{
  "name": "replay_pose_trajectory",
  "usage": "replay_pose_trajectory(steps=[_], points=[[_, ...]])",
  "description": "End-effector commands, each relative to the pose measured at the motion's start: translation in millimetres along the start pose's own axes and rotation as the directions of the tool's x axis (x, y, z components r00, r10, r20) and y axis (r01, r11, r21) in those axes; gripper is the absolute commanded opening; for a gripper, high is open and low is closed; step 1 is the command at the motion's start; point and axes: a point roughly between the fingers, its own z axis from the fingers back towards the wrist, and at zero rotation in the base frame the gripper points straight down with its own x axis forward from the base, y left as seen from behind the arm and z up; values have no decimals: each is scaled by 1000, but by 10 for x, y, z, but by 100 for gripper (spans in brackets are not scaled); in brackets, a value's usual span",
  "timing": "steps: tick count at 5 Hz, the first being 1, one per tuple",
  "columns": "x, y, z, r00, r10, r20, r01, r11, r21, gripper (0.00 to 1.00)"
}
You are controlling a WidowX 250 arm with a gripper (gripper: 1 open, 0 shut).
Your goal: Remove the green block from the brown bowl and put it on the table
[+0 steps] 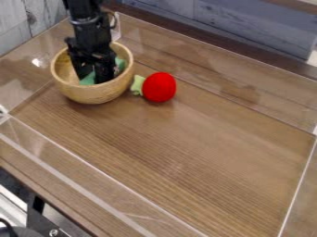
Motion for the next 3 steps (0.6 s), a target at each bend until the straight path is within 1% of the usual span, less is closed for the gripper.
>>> replay_pose_trajectory(steps=[1,2,3], points=[[39,-216,472,993,25,117,-31,998,52,0],[22,-530,723,984,48,169,-59,996,61,0],[173,-908,833,981,-6,196,-5,998,56,0]])
